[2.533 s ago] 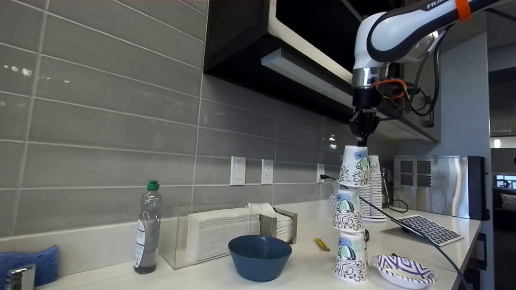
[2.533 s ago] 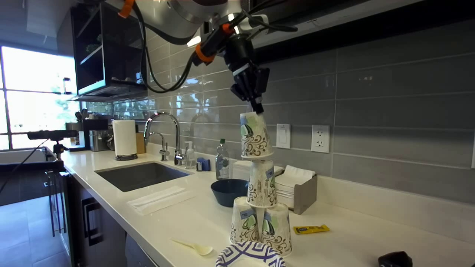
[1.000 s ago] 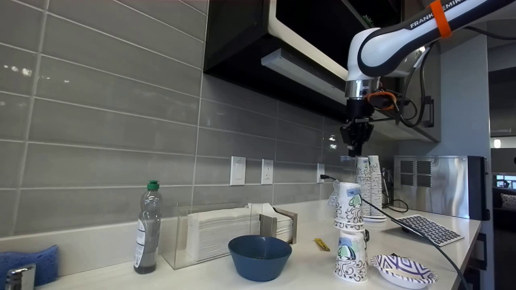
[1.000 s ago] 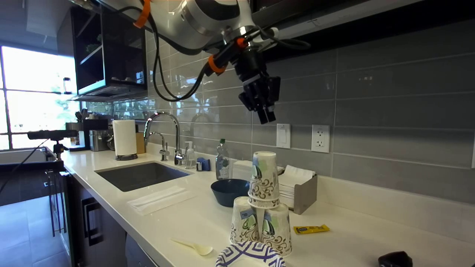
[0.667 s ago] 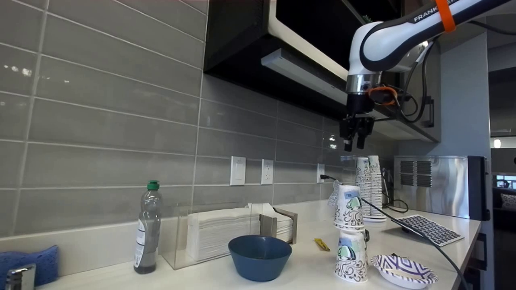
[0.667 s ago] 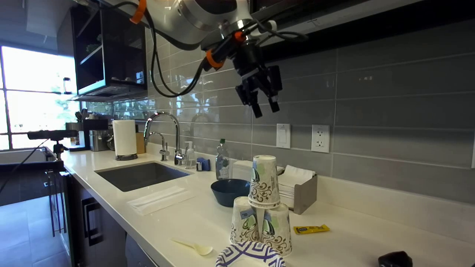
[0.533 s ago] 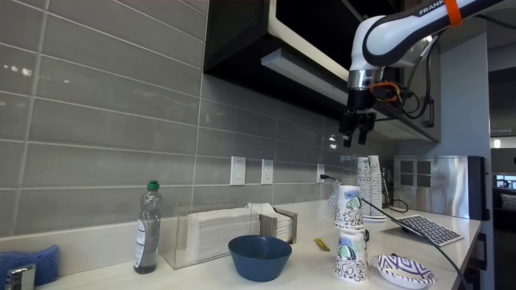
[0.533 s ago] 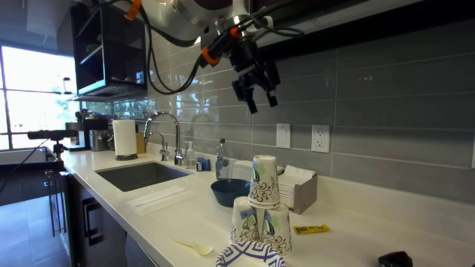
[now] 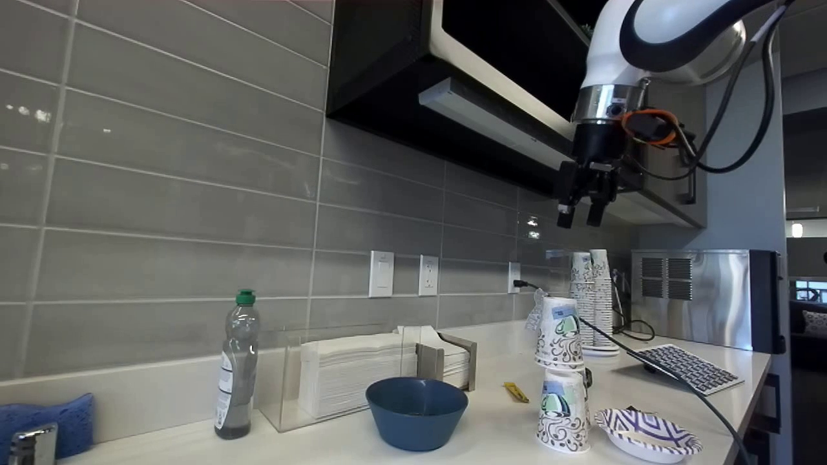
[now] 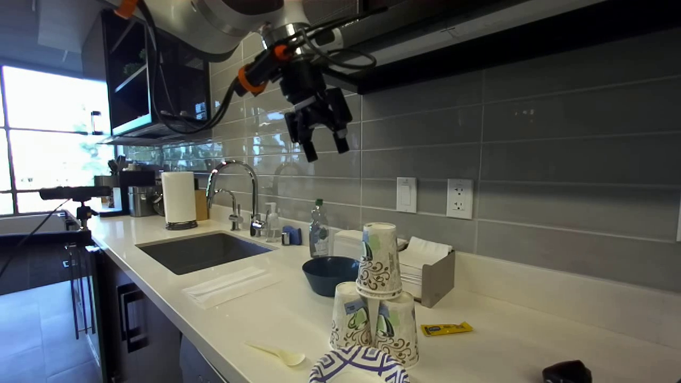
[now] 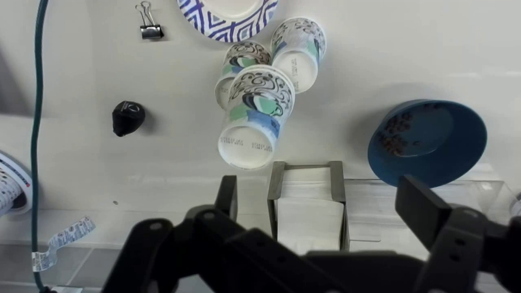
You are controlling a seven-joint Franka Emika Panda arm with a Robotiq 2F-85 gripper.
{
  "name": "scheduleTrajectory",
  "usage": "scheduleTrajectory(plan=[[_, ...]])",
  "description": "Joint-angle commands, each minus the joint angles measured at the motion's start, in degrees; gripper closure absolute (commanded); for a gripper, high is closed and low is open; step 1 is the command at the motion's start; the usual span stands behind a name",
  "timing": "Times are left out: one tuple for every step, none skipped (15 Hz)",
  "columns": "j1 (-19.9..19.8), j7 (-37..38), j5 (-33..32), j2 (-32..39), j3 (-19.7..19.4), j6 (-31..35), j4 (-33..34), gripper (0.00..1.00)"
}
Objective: Stack the cups
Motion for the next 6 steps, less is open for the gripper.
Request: scheduleTrajectory(plan=[[-0.33,0.15,0.23,-1.18,0.49,-0.15,-1.34,0.0],[-0.34,0.27,0.26,-2.16,0.57,-0.14,-2.48,0.0],[-0.35,0.28,0.28,-2.86,0.59,-0.13,-3.2,0.0],[-0.36,0.29,0.31,-3.17,0.59,-0.13,-3.47,0.0],[-0.36,0.29,0.32,-3.28,0.59,-0.13,-3.57,0.0],[-0.36,0.29,0.33,-3.3,0.59,-0.12,-3.61,0.0]])
